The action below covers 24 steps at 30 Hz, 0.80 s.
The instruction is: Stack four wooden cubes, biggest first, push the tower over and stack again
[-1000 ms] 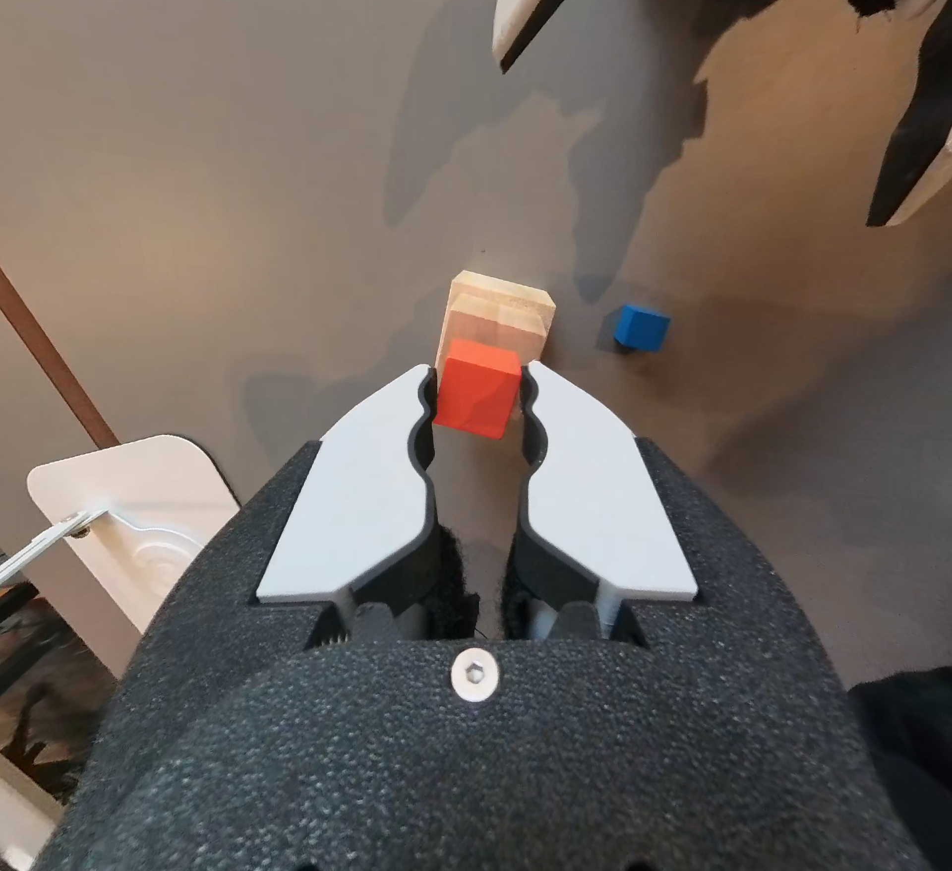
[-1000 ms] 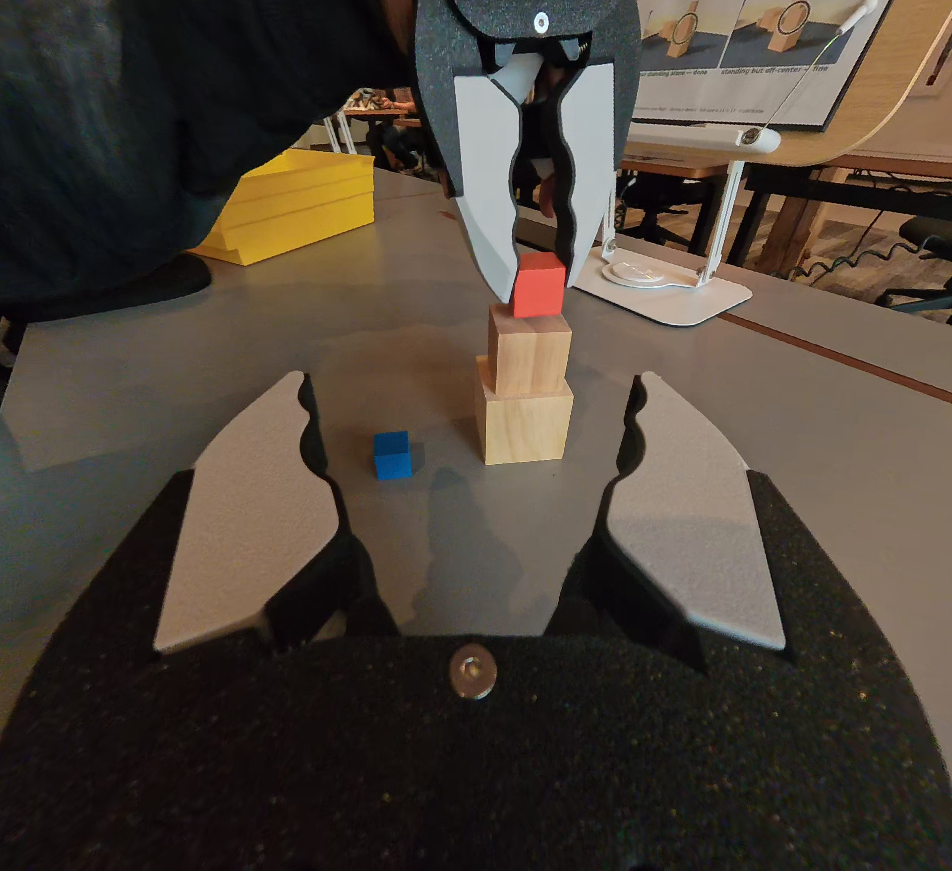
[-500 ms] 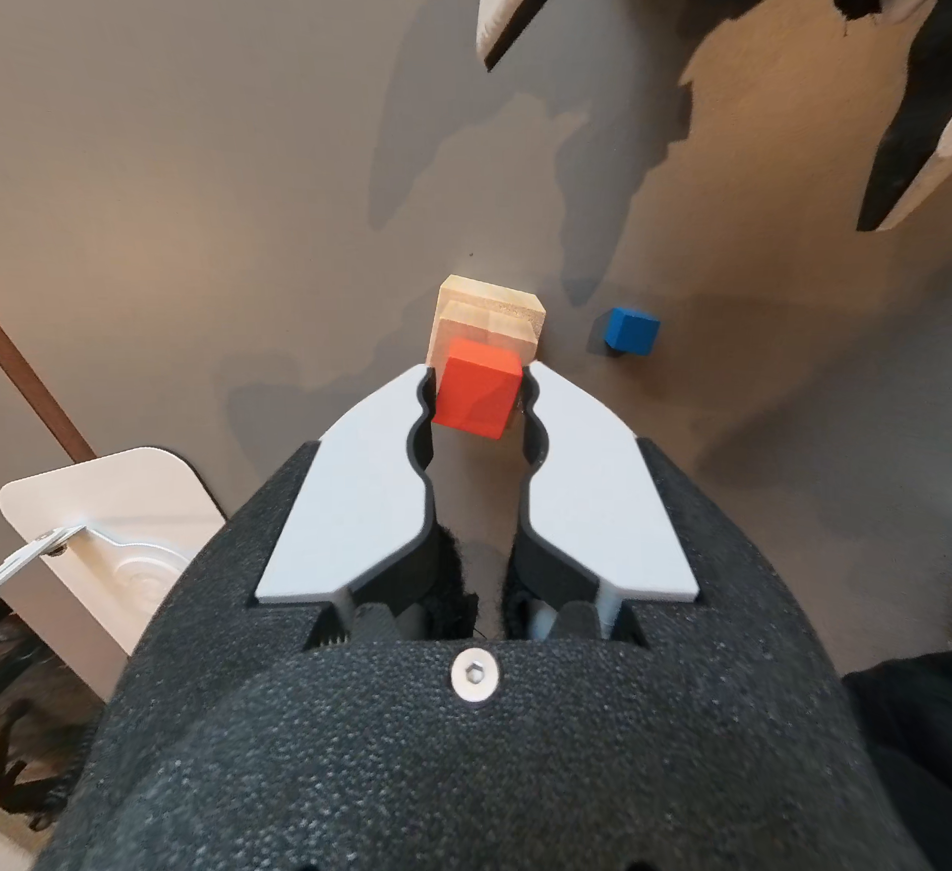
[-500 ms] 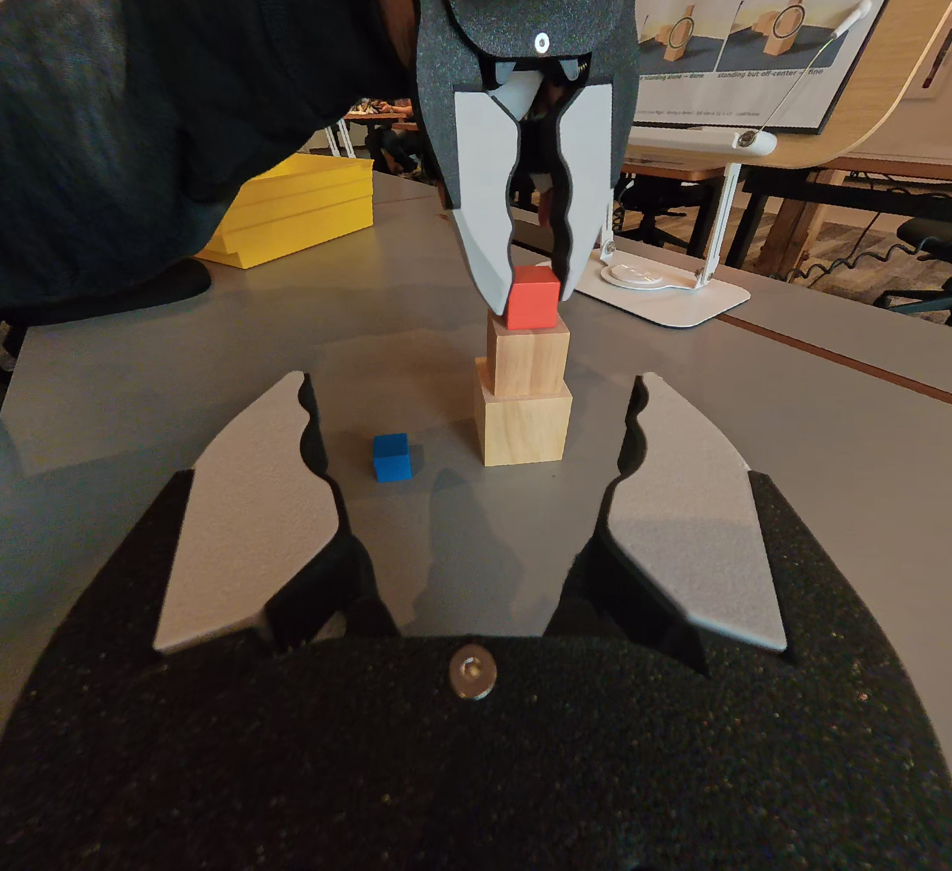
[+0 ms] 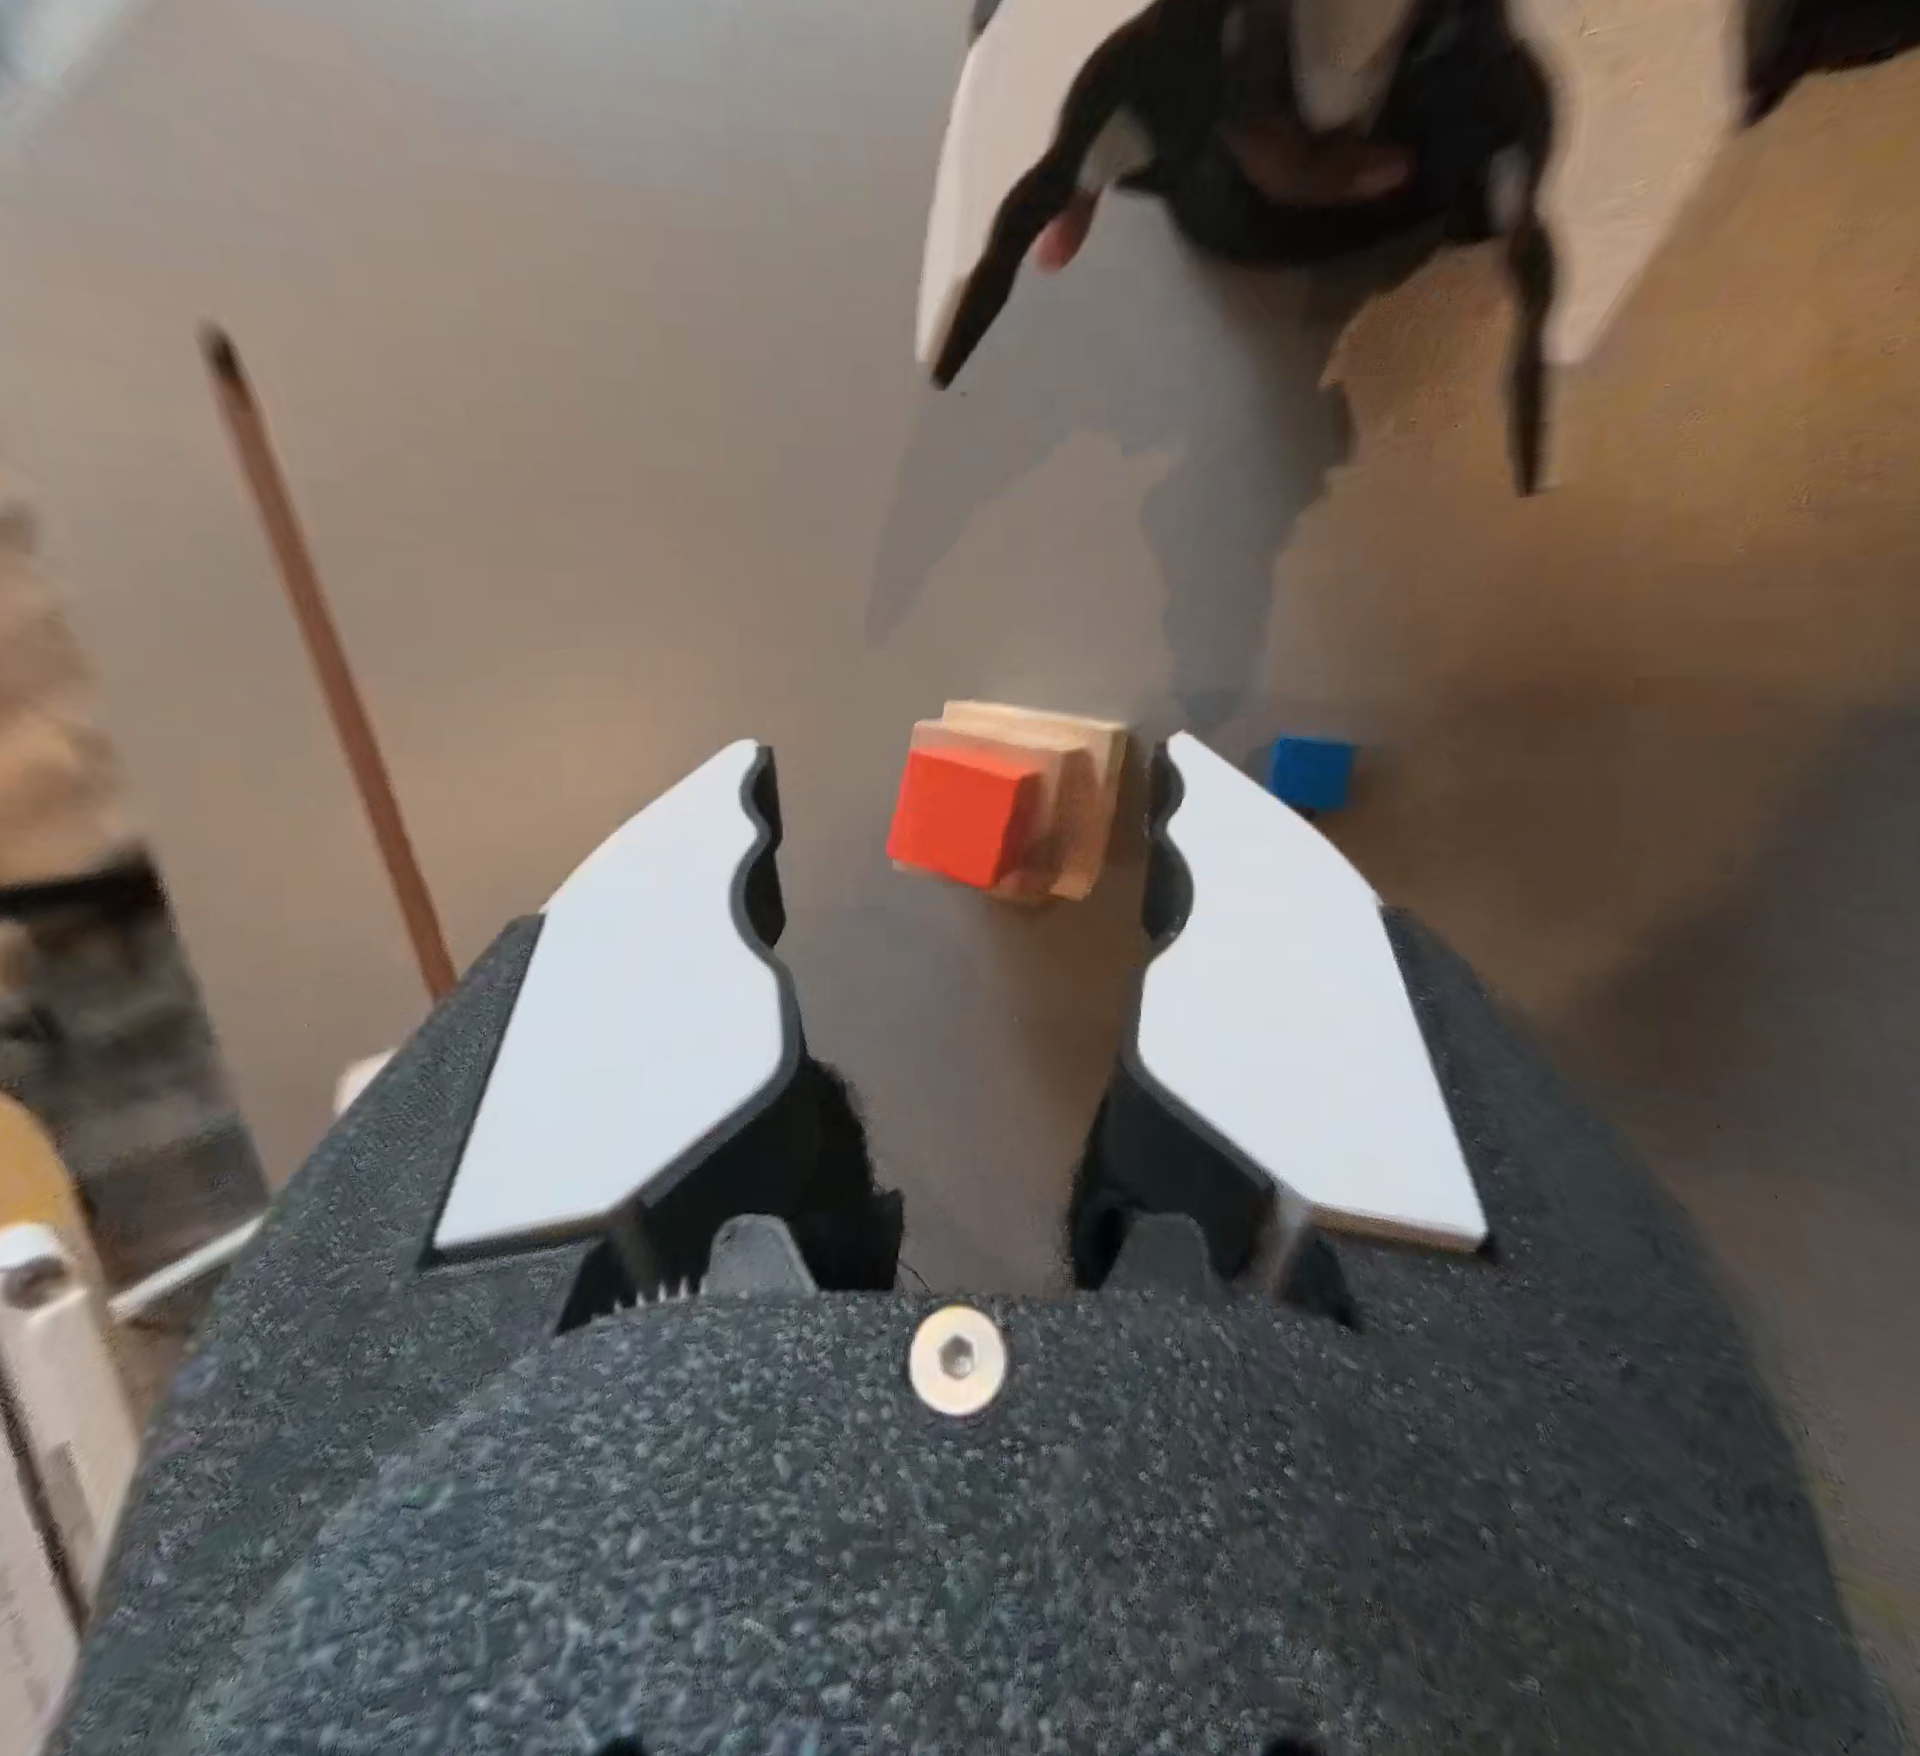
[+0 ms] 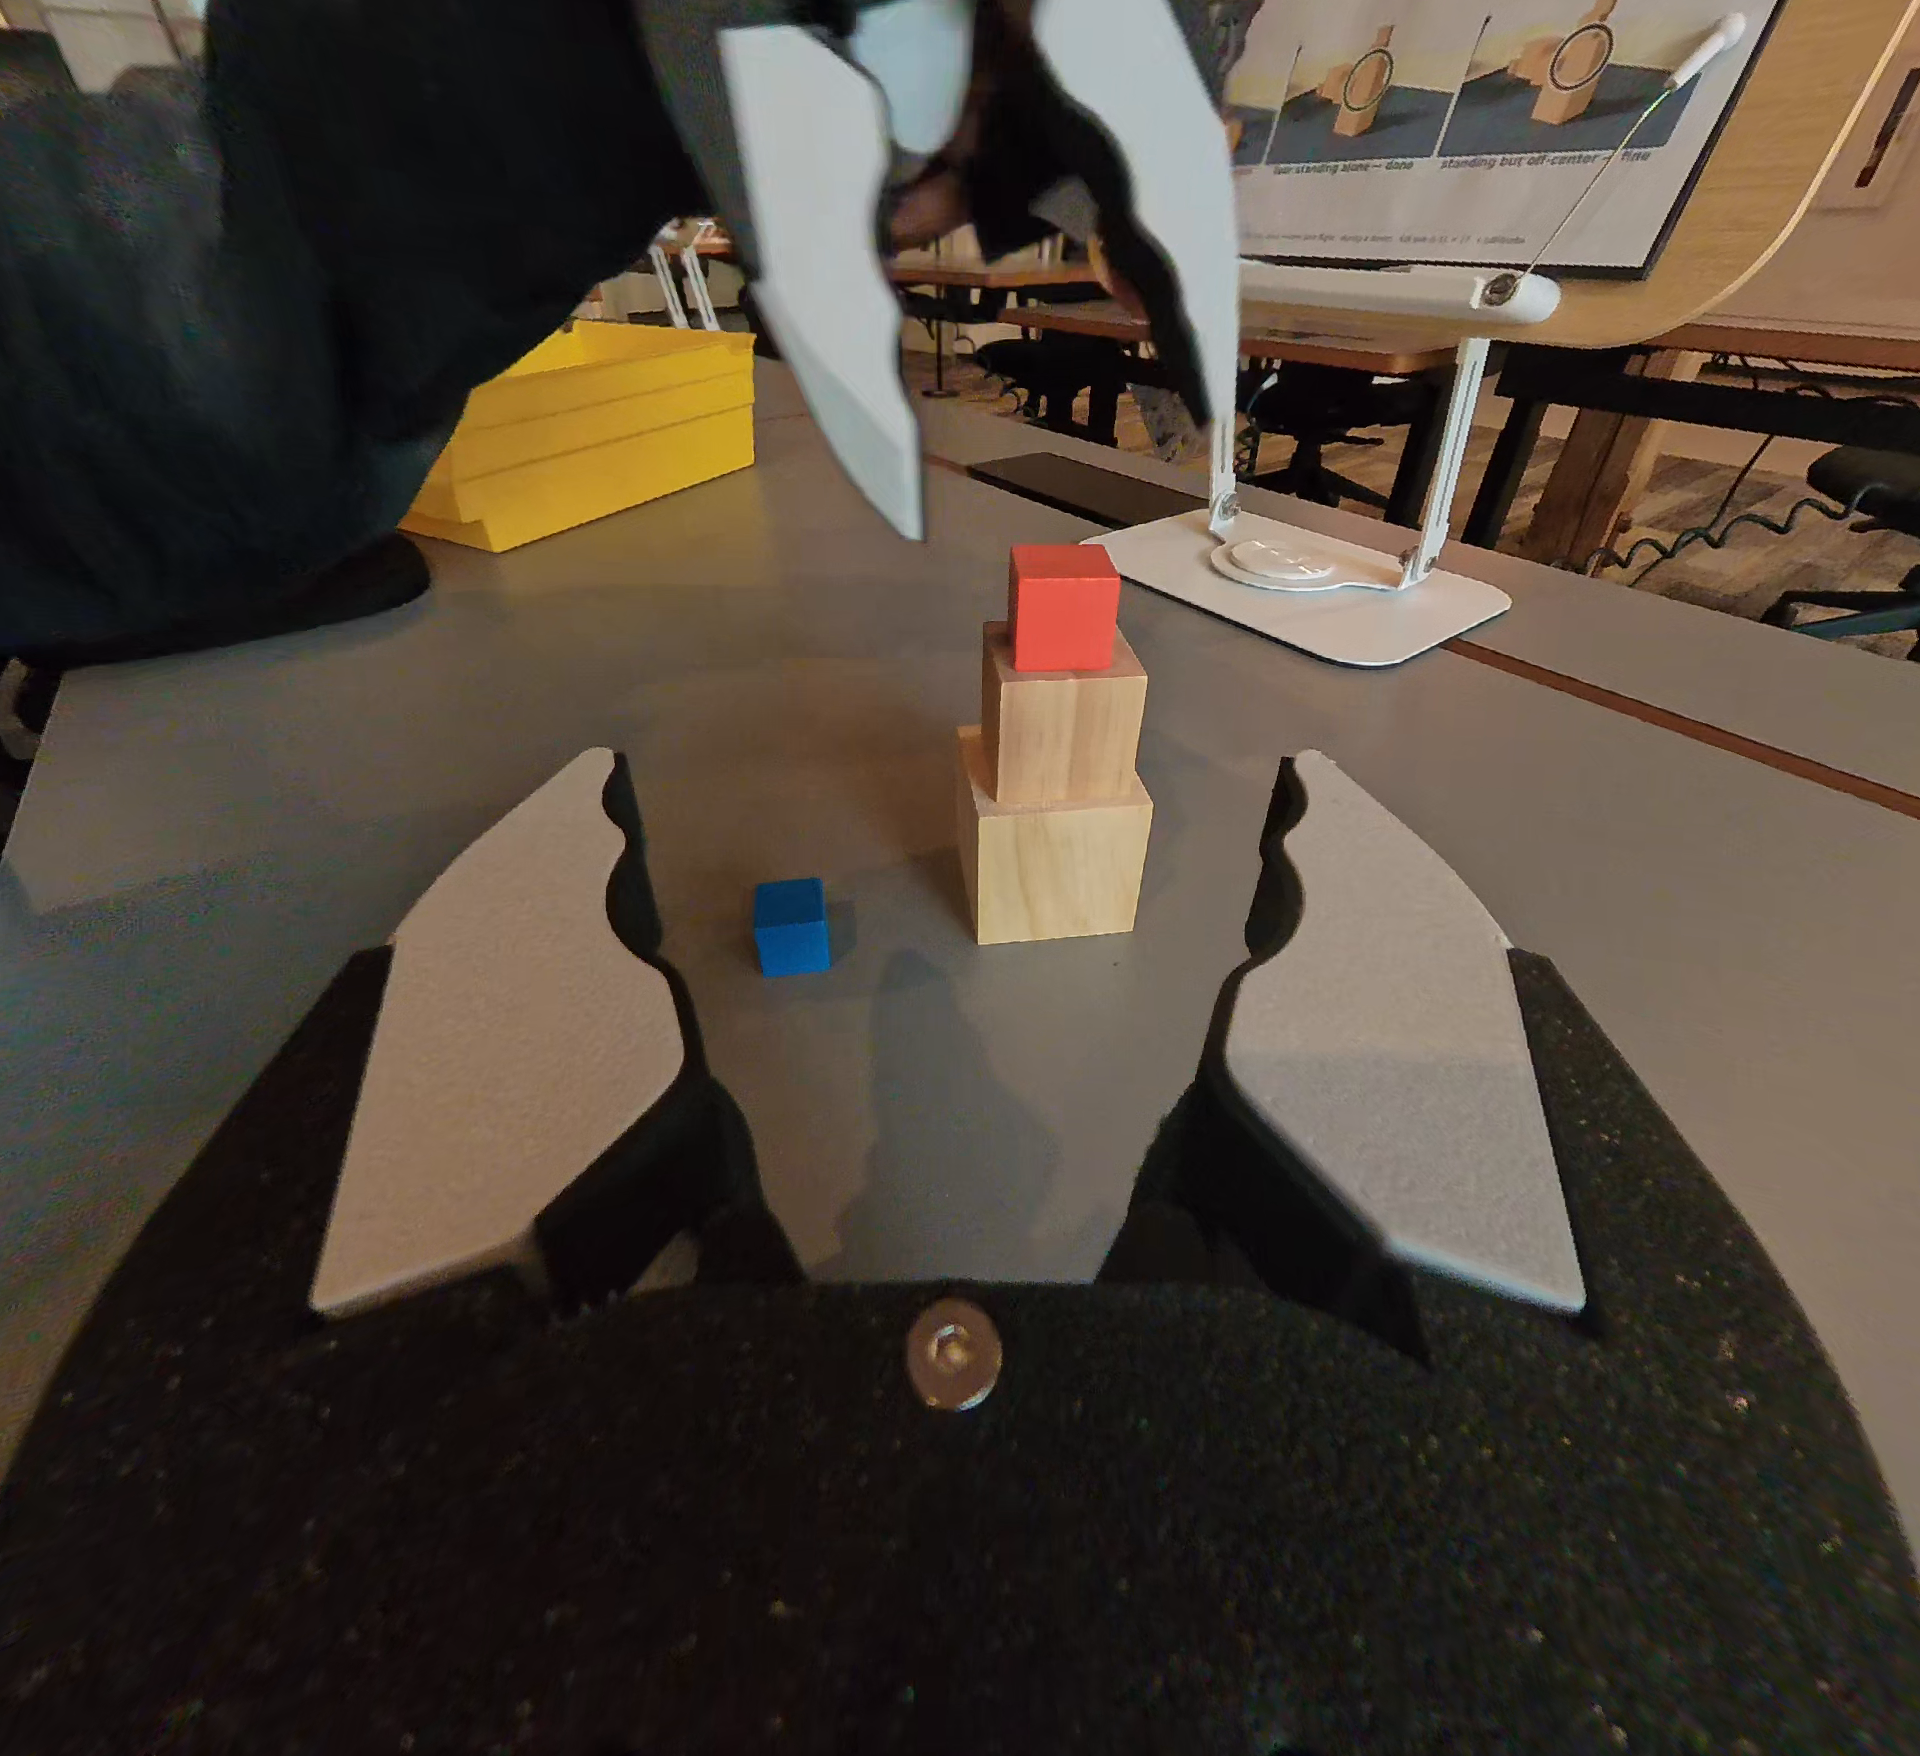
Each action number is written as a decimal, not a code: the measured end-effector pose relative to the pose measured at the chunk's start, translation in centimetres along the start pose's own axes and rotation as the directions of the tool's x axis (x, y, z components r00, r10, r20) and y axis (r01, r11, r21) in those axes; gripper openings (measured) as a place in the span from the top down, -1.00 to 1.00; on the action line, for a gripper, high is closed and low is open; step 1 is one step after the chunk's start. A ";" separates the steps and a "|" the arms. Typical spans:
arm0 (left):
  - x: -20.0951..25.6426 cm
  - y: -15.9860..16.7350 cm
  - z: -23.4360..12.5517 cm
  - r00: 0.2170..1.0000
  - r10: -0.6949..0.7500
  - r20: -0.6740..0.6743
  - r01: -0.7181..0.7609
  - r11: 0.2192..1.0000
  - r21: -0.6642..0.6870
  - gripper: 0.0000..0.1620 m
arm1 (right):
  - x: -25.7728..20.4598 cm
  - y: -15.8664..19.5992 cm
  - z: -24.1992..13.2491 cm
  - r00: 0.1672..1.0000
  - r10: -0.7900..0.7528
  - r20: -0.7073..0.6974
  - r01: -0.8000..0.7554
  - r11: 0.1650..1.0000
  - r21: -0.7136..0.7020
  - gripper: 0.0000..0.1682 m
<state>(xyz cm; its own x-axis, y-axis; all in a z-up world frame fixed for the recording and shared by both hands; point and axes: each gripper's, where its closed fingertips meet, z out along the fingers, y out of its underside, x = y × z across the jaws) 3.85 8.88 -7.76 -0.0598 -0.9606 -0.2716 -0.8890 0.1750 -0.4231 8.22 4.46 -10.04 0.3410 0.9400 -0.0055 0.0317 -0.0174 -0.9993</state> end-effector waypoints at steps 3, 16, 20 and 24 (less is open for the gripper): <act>3.6 -0.9 -1.5 0.994 0.103 0.035 -0.107 0.984 0.139 0.24 | 0.0 0.0 0.0 1.000 -0.001 0.002 0.001 1.000 -0.004 -0.33; 10.5 5.5 7.4 0.987 0.012 -0.160 -0.015 1.000 -0.015 0.51 | 0.1 0.0 0.0 1.000 0.007 0.000 -0.007 1.000 0.001 -0.33; 10.6 6.0 8.5 0.981 0.022 -0.193 -0.030 0.999 -0.037 0.63 | 0.1 0.0 0.0 1.000 0.006 0.001 -0.006 1.000 0.000 -0.33; 10.7 5.4 7.7 0.972 0.020 -0.235 -0.020 1.000 0.004 0.74 | 0.1 0.0 0.0 1.000 0.009 0.001 -0.009 1.000 0.004 -0.32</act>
<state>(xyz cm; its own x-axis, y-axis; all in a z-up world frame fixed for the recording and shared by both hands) 1.92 1.19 -19.57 -0.1829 -0.9807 -0.0691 -0.8857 0.1949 -0.4214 8.29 4.52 -10.01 0.3400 0.9403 -0.0149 0.0252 -0.0249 -0.9994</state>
